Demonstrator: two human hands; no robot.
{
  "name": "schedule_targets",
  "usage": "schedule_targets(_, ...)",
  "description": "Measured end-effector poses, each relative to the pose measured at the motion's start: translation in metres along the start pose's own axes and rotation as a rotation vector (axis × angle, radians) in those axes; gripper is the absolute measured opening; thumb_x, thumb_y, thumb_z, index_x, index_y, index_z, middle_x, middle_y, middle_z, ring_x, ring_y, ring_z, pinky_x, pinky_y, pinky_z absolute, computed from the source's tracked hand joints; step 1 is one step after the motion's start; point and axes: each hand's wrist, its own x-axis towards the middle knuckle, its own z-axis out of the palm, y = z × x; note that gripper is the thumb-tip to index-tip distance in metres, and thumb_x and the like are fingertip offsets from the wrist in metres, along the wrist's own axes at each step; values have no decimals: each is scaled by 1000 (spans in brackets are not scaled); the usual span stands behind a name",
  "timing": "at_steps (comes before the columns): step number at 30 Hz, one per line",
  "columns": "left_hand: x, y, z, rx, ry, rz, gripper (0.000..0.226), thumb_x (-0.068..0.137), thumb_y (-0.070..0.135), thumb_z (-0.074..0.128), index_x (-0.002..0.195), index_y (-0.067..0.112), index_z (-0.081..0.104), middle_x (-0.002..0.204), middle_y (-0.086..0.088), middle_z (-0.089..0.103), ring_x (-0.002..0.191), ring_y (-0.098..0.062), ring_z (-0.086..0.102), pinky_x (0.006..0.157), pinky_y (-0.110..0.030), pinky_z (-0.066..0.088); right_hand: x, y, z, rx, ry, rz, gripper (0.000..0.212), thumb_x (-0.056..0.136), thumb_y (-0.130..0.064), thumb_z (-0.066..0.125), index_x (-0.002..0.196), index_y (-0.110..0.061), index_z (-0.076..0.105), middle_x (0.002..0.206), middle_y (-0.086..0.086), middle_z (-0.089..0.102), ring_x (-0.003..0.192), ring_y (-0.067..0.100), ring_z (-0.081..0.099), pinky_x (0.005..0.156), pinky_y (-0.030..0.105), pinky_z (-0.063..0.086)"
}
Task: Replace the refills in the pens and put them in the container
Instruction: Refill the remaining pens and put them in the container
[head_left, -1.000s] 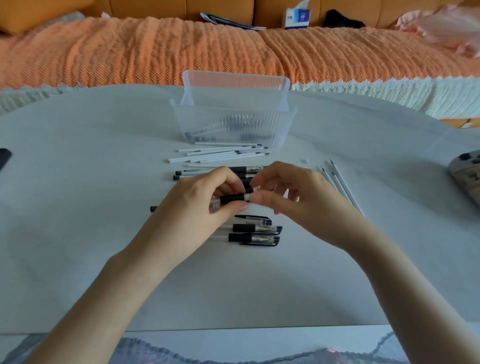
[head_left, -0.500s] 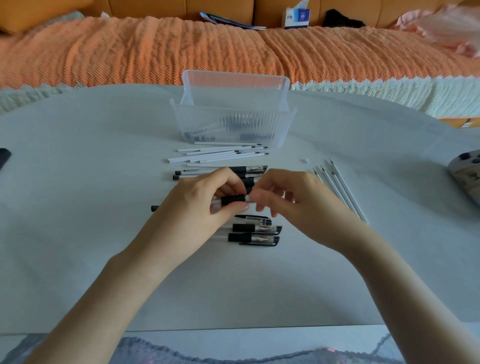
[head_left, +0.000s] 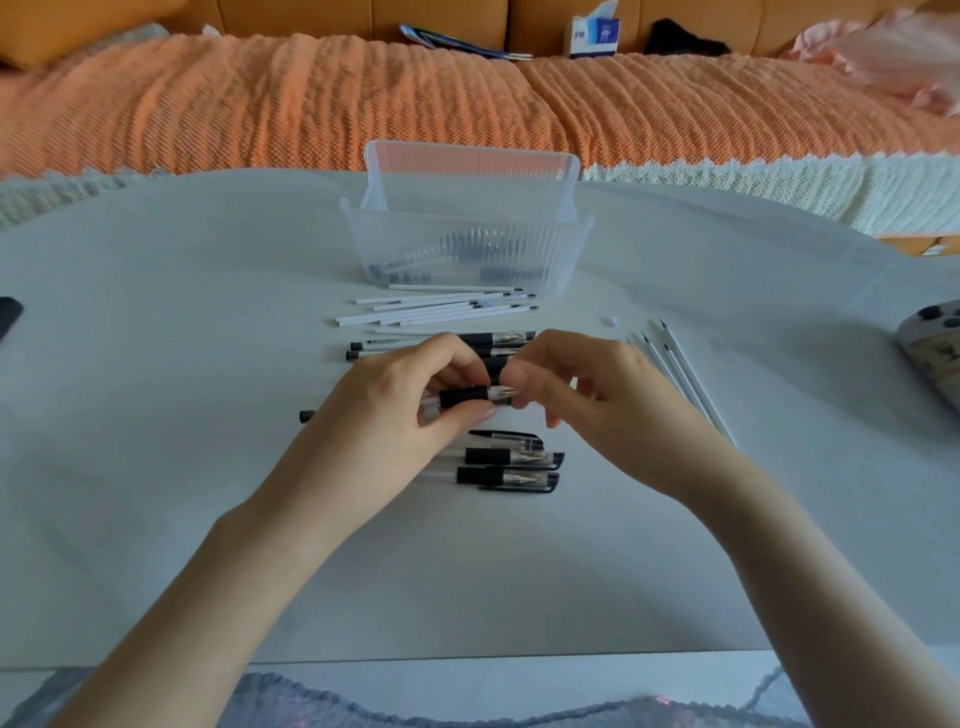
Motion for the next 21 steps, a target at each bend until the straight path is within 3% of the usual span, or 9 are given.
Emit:
schedule_targets(3, 0, 0, 0, -9, 0, 6, 18, 76, 25, 73, 88, 17, 63, 83, 17, 66, 79, 3, 61, 74, -13, 46, -1, 2, 1, 10, -9, -25, 11, 84, -31, 66, 88, -20, 64, 73, -13, 63, 66, 3, 55, 60, 8, 38)
schedule_targets(12, 0, 0, -1, -15, 2, 22, 18, 74, 20, 75, 87, 15, 63, 82, 18, 65, 79, 6, 61, 75, -6, 42, 0, 3, 1, -45, -50, -23, 10, 90, -29, 56, 83, -24, 61, 73, -10, 65, 66, 6, 56, 59, 14, 37)
schedule_targets(21, 0, -6, -8, 28, 53, -56, 16, 76, 27, 73, 91, 25, 66, 85, 17, 67, 82, 2, 62, 77, -23, 47, 1, 7, -4, -41, 47, 9, 11, 87, -34, 61, 79, -26, 64, 71, -11, 63, 61, 1, 53, 58, 8, 37)
